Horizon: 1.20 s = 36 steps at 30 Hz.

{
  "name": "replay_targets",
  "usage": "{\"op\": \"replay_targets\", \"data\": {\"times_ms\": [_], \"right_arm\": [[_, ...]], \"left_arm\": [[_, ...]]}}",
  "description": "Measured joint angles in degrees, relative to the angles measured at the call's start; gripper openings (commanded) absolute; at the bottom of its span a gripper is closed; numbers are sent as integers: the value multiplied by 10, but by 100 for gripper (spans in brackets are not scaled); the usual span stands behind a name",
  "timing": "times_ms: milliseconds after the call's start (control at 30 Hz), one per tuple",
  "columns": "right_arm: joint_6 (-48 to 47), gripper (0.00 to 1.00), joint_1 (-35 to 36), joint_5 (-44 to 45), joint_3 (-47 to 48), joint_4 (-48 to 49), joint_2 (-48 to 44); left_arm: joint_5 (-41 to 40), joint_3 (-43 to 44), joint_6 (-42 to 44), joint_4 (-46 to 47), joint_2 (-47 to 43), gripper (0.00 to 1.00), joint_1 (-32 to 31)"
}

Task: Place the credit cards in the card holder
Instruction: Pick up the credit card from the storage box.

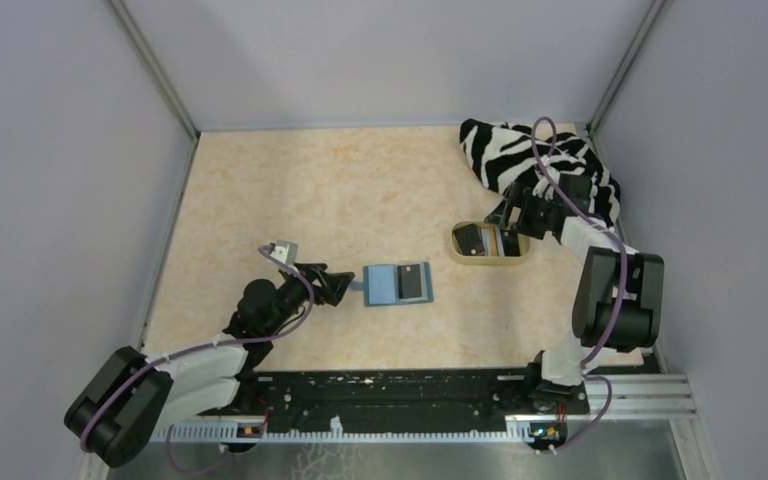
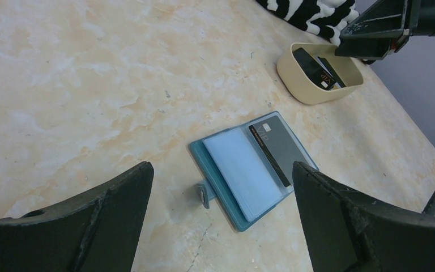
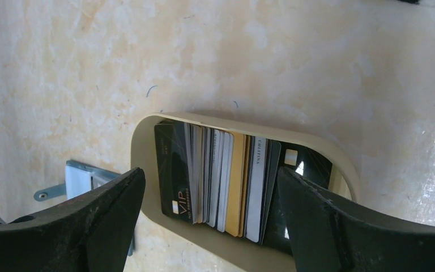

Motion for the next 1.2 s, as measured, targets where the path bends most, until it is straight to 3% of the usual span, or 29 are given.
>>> {"op": "replay_targets", "data": {"times_ms": [767,1200], "right_arm": [[63,84,25,42,21,-40,56],[97,65,26,-25,25,-30,78]], "left_arm": [[-6,-2,-3,0,1,98,0],[-8,-2,-3,0,4,98,0]]}}
